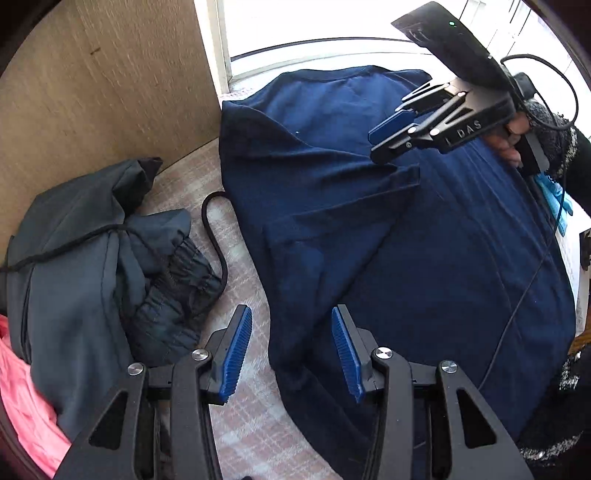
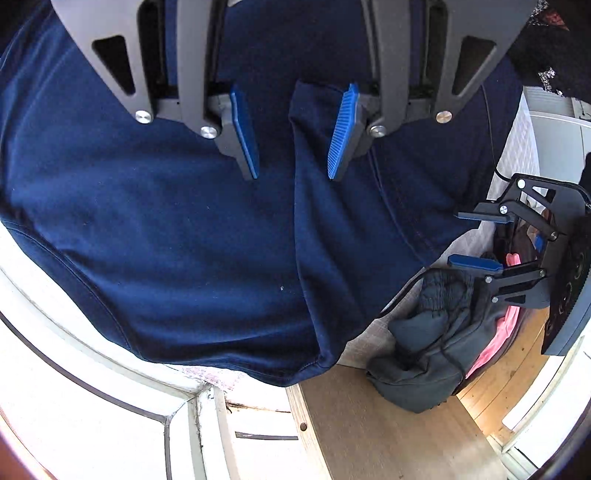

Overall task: Fold clothes
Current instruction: 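Open both tools and move them back over the folded navy garment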

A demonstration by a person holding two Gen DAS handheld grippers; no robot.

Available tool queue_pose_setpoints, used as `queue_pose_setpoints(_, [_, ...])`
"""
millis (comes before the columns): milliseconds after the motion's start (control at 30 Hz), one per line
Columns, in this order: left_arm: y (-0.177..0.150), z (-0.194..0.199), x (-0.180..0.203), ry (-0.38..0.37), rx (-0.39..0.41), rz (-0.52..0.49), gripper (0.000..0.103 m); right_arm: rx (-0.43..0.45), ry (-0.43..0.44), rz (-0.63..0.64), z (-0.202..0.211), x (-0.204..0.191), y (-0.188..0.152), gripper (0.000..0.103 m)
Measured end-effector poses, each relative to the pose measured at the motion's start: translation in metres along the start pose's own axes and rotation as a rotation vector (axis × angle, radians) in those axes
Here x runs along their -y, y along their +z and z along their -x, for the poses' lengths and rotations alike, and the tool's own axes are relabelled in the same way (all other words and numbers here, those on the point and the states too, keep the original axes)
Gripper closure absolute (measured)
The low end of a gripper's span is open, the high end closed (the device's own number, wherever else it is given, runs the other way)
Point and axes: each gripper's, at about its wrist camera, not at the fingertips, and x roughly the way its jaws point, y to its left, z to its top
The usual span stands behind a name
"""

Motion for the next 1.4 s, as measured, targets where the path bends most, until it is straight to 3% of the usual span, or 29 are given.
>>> queue_pose_setpoints(100, [0.007, -0.013, 0.004, 0.022, -0.007, -0.04, 0.062, 0.0, -0.006, 0.008, 0.0, -0.001, 0.001, 0.064])
queue_pose_setpoints(167, [0.007, -0.013, 0.01, 0.031, 0.007, -0.082, 0.07, 0.002, -0.002, -0.002, -0.001, 0.0, 0.002, 0.064])
queue_pose_setpoints(233, [0.003, -0.013, 0.014, 0.009, 0.014, -0.104, 0.091, 0.002, -0.003, 0.0, -0.001, 0.0, 0.003, 0.064])
queue_pose_setpoints(333, [-0.003, -0.011, 0.017, -0.026, 0.021, -0.126, 0.099, -0.002, -0.006, 0.001, -0.002, 0.0, 0.004, 0.064])
queue_pose_setpoints(467, [-0.019, 0.013, 0.03, -0.127, 0.079, -0.182, 0.099, -0.017, -0.028, 0.009, -0.001, 0.0, 0.006, 0.064])
queue_pose_setpoints(500, [-0.026, 0.023, 0.038, -0.183, 0.093, -0.202, 0.095, -0.012, -0.03, 0.005, 0.001, 0.001, 0.006, 0.064])
queue_pose_setpoints(533, [-0.032, 0.032, 0.047, -0.24, 0.094, -0.222, 0.081, -0.007, -0.033, 0.001, 0.003, 0.002, 0.007, 0.064])
queue_pose_setpoints(600, [-0.045, 0.046, 0.06, -0.319, 0.079, -0.244, 0.067, 0.003, -0.038, -0.008, 0.008, 0.003, 0.008, 0.064])
queue_pose_setpoints(633, [-0.05, 0.053, 0.064, -0.331, 0.075, -0.247, 0.067, 0.017, -0.033, -0.011, 0.01, 0.002, 0.008, 0.064])
queue_pose_setpoints(667, [-0.054, 0.057, 0.063, -0.329, 0.077, -0.24, 0.067, 0.03, -0.026, -0.014, 0.012, 0.0, 0.009, 0.064])
queue_pose_setpoints(767, [-0.054, 0.055, 0.052, -0.222, 0.08, -0.185, 0.068, 0.032, 0.008, 0.027, 0.009, -0.014, 0.011, 0.064])
queue_pose_setpoints(867, [-0.048, 0.037, 0.037, -0.202, 0.075, -0.106, 0.068, -0.023, -0.041, 0.086, -0.007, -0.027, 0.01, 0.064])
queue_pose_setpoints(1000, [-0.05, -0.004, 0.022, -0.173, -0.038, -0.075, 0.07, -0.027, -0.136, 0.102, -0.003, -0.03, 0.008, 0.064])
queue_pose_setpoints(1100, [-0.06, 0.031, 0.014, -0.14, -0.011, -0.034, 0.07, 0.034, -0.106, 0.104, 0.023, -0.051, -0.007, 0.064])
queue_pose_setpoints(1200, [-0.09, 0.091, 0.007, -0.095, 0.066, 0.032, 0.068, 0.094, -0.075, 0.107, 0.049, -0.073, -0.024, 0.064])
queue_pose_setpoints(1300, [-0.142, 0.14, 0.012, -0.028, 0.086, 0.114, 0.068, 0.106, -0.02, 0.125, 0.065, -0.111, -0.057, 0.064])
queue_pose_setpoints(1400, [-0.21, 0.161, 0.032, -0.045, 0.074, 0.236, 0.061, 0.098, 0.034, 0.109, 0.068, -0.145, -0.091, 0.064])
